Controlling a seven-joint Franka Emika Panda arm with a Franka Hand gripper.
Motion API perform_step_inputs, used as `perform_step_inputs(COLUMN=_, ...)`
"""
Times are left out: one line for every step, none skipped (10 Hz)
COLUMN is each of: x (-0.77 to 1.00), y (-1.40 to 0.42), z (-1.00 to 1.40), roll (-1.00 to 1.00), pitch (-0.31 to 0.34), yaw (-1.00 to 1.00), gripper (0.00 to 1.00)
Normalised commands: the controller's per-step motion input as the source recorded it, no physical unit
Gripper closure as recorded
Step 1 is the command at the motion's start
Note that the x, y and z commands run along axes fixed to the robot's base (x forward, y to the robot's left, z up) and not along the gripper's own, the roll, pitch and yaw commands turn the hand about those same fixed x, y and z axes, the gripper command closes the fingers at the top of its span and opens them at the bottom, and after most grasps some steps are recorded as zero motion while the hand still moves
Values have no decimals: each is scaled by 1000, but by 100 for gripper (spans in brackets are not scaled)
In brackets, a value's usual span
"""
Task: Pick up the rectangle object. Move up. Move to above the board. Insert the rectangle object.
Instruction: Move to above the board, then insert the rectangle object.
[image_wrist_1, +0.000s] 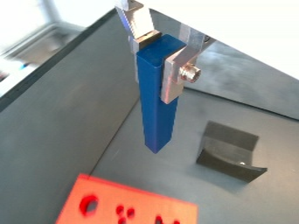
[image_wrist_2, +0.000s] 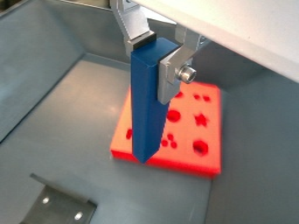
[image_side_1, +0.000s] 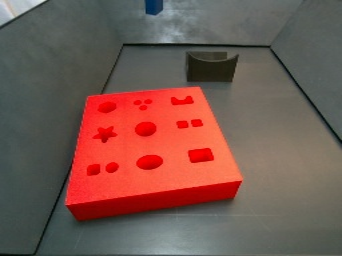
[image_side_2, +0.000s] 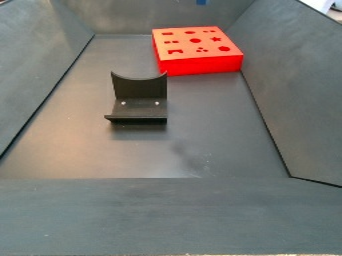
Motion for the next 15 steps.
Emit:
perform_step_inputs(x=224, y=-1000, z=20, roll=30, pitch=152, yaw=1000, gripper=100)
perform_step_inputs(x=238, y=-1000, z=22, roll=41, pitch=180, yaw=1000, gripper=100)
perform_step_inputs(x=275, y=-1000, z=33, roll=62, pitch=181, yaw=713, gripper=100)
perform_step_inputs(x=246, y=-812, z=34, roll=70, pitch=175, yaw=547, gripper=100)
perform_step_inputs(x=182, y=-437, z=21, roll=89, pitch=151, yaw=290, gripper=100)
perform_step_inputs(x=133, y=-260, z=17, roll=94, pitch=124, yaw=167, gripper=100)
perform_step_inputs(x=0, y=0, z=0, roll=0, pitch=0, yaw=-6, gripper=100)
perform_step_inputs(x=0, y=0, z=0, roll=0, pitch=0, yaw=-46, gripper=100)
perform_step_inputs(x=0, y=0, z=0, roll=0, pitch=0, yaw=-37, gripper=100)
perform_step_inputs(x=0, y=0, z=-14, roll=51, pitch=14, yaw=-183, gripper=100)
perform_step_inputs(x=0, y=-31, z=0, roll=69, pitch=47, yaw=-723, gripper=100)
perform_step_inputs(x=0, y=-54, z=0, roll=61, pitch=4, yaw=-977, gripper=100)
perform_step_inputs(x=0, y=-31, z=-9, roll=54, pitch=0, yaw=-1000, gripper=100)
perform_step_inputs(x=0, y=-20, z=-17, roll=51, pitch=0, yaw=-1000, gripper=100)
perform_step_inputs(x=0, y=-17, z=-23, roll=50, pitch=0, yaw=-1000, gripper=100)
